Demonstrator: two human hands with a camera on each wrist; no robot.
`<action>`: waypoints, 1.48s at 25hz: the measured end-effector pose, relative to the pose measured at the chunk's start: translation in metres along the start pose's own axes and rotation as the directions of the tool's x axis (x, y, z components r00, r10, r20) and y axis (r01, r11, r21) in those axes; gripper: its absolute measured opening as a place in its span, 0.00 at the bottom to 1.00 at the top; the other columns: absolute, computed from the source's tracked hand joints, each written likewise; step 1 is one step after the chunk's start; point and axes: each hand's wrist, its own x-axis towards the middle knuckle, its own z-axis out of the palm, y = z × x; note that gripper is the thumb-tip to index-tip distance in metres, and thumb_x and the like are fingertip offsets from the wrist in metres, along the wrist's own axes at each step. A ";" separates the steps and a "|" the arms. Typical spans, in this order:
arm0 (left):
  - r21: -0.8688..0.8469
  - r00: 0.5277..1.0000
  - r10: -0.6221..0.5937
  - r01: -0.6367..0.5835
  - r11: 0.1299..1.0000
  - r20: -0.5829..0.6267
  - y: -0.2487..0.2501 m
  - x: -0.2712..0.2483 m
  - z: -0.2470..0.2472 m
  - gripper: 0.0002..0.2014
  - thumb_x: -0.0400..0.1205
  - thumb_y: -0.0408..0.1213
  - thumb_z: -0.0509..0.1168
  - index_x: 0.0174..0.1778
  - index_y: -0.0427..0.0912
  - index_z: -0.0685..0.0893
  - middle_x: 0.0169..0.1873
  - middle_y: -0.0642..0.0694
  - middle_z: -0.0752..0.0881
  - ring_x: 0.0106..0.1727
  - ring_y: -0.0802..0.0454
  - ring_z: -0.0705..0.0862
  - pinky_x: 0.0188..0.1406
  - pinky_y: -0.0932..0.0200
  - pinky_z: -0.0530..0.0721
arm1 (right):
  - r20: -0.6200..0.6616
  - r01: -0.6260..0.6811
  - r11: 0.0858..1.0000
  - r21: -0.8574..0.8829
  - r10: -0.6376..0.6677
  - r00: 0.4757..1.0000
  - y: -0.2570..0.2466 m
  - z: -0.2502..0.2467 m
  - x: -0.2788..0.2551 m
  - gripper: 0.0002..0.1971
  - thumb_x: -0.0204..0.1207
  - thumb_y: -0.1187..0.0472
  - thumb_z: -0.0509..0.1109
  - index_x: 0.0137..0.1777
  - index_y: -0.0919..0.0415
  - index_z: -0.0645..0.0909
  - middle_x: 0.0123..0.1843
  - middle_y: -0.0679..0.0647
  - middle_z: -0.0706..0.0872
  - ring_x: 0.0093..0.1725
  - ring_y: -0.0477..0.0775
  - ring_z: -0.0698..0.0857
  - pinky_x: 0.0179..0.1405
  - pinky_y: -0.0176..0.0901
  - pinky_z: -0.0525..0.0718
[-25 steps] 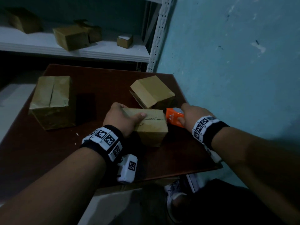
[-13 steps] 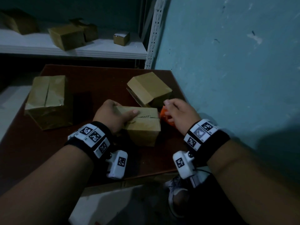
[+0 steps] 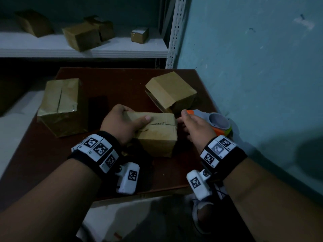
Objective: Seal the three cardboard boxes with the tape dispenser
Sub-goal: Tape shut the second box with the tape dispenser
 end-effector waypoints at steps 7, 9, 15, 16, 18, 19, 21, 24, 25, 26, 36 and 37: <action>-0.013 1.000 -0.006 0.006 1.000 -0.001 0.001 -0.001 0.002 0.27 0.71 0.63 0.81 0.59 0.54 0.81 0.54 0.51 0.84 0.51 0.50 0.85 0.35 0.52 0.83 | 0.186 -0.142 0.912 0.384 0.074 0.980 0.007 -0.001 0.009 0.22 0.87 0.43 0.70 0.58 0.66 0.85 0.63 0.64 0.92 0.64 0.66 0.91 0.67 0.63 0.86; -0.020 1.000 -0.008 0.008 1.000 -0.005 0.001 -0.001 0.002 0.27 0.71 0.63 0.81 0.59 0.55 0.81 0.54 0.51 0.85 0.51 0.50 0.85 0.36 0.52 0.84 | 0.169 -0.095 0.940 0.329 0.040 0.985 0.013 0.002 0.010 0.26 0.86 0.41 0.71 0.66 0.65 0.86 0.65 0.66 0.91 0.67 0.68 0.89 0.75 0.71 0.82; -0.025 1.000 -0.020 0.020 0.999 -0.022 0.001 -0.003 0.004 0.28 0.71 0.63 0.81 0.60 0.55 0.81 0.55 0.51 0.84 0.52 0.50 0.85 0.37 0.52 0.84 | 0.067 -0.030 0.999 0.035 0.027 0.997 0.009 0.025 -0.001 0.20 0.89 0.35 0.59 0.60 0.47 0.85 0.51 0.54 0.92 0.49 0.60 0.92 0.46 0.60 0.91; -0.027 1.000 -0.019 0.018 0.999 -0.020 0.002 -0.003 0.004 0.28 0.71 0.63 0.81 0.61 0.54 0.81 0.55 0.51 0.84 0.52 0.50 0.84 0.35 0.53 0.82 | 0.067 -0.060 0.998 0.001 0.060 0.996 0.009 0.025 -0.002 0.18 0.91 0.38 0.57 0.64 0.47 0.82 0.52 0.54 0.90 0.46 0.59 0.91 0.37 0.53 0.89; -0.027 1.000 -0.022 0.021 0.999 -0.019 0.002 -0.004 0.004 0.28 0.72 0.61 0.81 0.61 0.54 0.81 0.55 0.51 0.83 0.51 0.51 0.83 0.32 0.55 0.79 | 0.089 -0.082 0.993 -0.086 0.089 0.992 0.011 0.026 -0.005 0.12 0.93 0.44 0.58 0.69 0.45 0.75 0.53 0.55 0.88 0.41 0.57 0.89 0.33 0.47 0.85; -0.028 1.000 -0.024 0.023 0.999 -0.018 0.002 -0.004 0.004 0.28 0.72 0.61 0.81 0.61 0.53 0.81 0.55 0.51 0.83 0.50 0.51 0.83 0.32 0.55 0.79 | 0.103 -0.079 0.988 -0.133 0.093 0.990 0.012 0.027 -0.007 0.08 0.93 0.49 0.59 0.69 0.42 0.72 0.56 0.55 0.88 0.42 0.57 0.89 0.35 0.47 0.85; -0.039 1.000 -0.024 0.023 0.999 -0.018 0.002 -0.004 0.004 0.27 0.72 0.62 0.81 0.60 0.54 0.81 0.54 0.51 0.84 0.51 0.51 0.84 0.33 0.54 0.80 | 0.114 -0.063 0.988 -0.144 0.080 0.990 0.013 0.026 -0.005 0.12 0.92 0.55 0.62 0.68 0.37 0.69 0.62 0.52 0.87 0.50 0.57 0.90 0.43 0.49 0.87; -0.054 1.000 -0.028 0.027 0.998 -0.014 0.002 -0.003 0.004 0.27 0.72 0.61 0.81 0.60 0.54 0.81 0.54 0.51 0.84 0.51 0.50 0.85 0.33 0.53 0.81 | -0.036 -0.039 0.999 0.019 0.040 0.999 -0.004 0.018 -0.005 0.12 0.89 0.41 0.63 0.67 0.40 0.77 0.65 0.45 0.87 0.63 0.50 0.86 0.62 0.53 0.83; -0.064 0.999 -0.033 0.033 0.997 -0.010 0.002 -0.004 0.004 0.27 0.72 0.61 0.81 0.60 0.54 0.81 0.54 0.51 0.84 0.51 0.50 0.85 0.33 0.53 0.81 | -0.059 -0.019 0.997 0.076 0.024 0.998 -0.012 0.016 -0.006 0.19 0.84 0.30 0.62 0.66 0.38 0.80 0.63 0.43 0.88 0.64 0.50 0.86 0.67 0.57 0.82; -0.082 0.999 -0.038 0.038 0.996 -0.003 0.002 -0.005 0.005 0.27 0.73 0.60 0.81 0.61 0.54 0.80 0.55 0.51 0.84 0.51 0.49 0.85 0.34 0.53 0.82 | -0.048 -0.017 0.992 0.125 0.023 0.999 -0.017 0.016 -0.006 0.29 0.75 0.19 0.60 0.65 0.35 0.81 0.64 0.42 0.89 0.66 0.49 0.86 0.72 0.61 0.81; -0.391 0.998 -0.012 0.033 0.920 0.058 -0.010 -0.004 0.012 0.24 0.83 0.50 0.75 0.74 0.59 0.80 0.67 0.56 0.85 0.62 0.50 0.88 0.61 0.41 0.90 | 0.058 -0.023 0.976 0.219 0.011 0.998 -0.036 0.045 -0.016 0.32 0.88 0.47 0.68 0.90 0.44 0.63 0.86 0.41 0.74 0.81 0.48 0.76 0.83 0.59 0.74; -0.402 0.998 -0.003 0.030 0.915 0.066 -0.011 -0.004 0.012 0.25 0.82 0.50 0.77 0.75 0.59 0.80 0.68 0.57 0.84 0.63 0.51 0.88 0.61 0.43 0.90 | 0.054 -0.015 0.976 0.216 0.004 0.999 -0.034 0.047 -0.014 0.34 0.87 0.47 0.70 0.90 0.44 0.63 0.86 0.40 0.74 0.80 0.47 0.76 0.83 0.60 0.75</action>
